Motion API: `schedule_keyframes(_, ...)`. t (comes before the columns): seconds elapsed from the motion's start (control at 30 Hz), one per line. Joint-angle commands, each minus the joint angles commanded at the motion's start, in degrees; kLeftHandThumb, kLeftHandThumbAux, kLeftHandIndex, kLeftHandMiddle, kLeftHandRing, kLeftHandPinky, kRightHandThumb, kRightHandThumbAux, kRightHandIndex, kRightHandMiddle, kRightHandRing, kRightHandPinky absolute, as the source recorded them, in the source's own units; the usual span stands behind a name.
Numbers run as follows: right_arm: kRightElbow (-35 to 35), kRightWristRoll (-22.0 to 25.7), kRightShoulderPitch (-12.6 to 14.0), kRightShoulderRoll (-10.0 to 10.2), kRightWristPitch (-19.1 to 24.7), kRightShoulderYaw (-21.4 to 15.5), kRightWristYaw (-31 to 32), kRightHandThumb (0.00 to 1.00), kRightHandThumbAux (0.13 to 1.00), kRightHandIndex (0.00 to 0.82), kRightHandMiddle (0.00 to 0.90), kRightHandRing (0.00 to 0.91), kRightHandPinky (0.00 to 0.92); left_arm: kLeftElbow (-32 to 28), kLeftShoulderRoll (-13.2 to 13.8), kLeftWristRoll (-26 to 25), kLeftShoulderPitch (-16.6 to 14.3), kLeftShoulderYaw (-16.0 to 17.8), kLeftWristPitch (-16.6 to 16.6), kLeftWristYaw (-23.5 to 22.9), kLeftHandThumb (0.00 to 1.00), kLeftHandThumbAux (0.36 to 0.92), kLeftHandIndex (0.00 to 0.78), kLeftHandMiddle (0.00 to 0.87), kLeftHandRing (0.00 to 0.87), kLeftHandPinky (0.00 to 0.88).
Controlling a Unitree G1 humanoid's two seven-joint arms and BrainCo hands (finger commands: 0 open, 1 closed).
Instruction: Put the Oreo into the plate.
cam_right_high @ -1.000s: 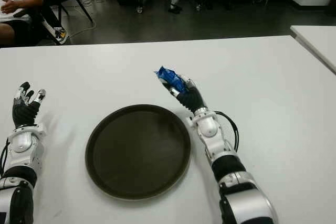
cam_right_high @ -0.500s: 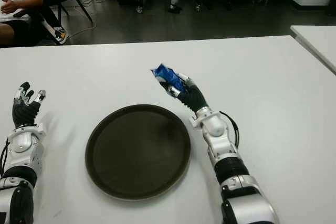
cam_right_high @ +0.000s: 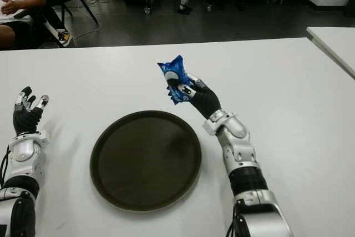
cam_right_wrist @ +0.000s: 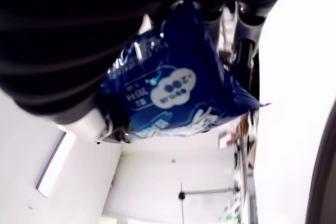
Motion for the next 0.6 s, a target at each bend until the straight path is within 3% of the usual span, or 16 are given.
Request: schedule_keyframes(0.6, -7.0, 2.9, 1.9, -0.2, 10.6, -0.2, 2.5, 0.719, 0.708, 0.442, 0.84, 0.844, 0.865, -0.3, -0.4, -0.4, 0.2, 0.2, -0.7, -0.4, 0.0, 0.682, 0.0, 0.0, 0.0, 0.0)
